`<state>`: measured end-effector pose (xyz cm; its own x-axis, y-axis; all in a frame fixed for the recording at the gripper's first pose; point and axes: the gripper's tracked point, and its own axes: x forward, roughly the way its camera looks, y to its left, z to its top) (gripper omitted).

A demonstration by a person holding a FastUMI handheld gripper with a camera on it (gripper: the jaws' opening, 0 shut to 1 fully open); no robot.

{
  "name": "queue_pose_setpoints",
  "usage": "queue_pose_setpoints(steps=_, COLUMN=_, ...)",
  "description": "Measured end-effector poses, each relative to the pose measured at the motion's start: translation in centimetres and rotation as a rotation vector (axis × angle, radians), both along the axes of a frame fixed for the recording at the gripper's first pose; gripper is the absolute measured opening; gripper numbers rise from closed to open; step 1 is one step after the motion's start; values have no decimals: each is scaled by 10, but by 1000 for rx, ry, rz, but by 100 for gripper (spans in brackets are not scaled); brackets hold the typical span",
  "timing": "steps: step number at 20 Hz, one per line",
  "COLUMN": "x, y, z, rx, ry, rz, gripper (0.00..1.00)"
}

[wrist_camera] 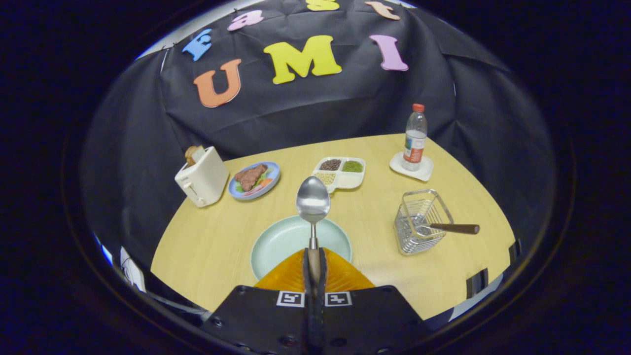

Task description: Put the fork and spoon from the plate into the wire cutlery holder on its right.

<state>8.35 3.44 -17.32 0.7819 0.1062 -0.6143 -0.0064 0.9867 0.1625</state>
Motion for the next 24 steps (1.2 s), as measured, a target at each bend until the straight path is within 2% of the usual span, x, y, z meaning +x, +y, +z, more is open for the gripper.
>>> queue_pose_setpoints(steps=8, x=-9, y=-73, z=21, rx=-8, ry=-44, rz=-83, gripper=0)
queue_pose_setpoints(steps=15, x=-2, y=-130, z=5, rx=-1, ry=28, rz=-169, gripper=0)
queue_pose_setpoints(steps=24, x=24, y=-136, z=-31, rx=28, ry=139, rz=-188, gripper=1)
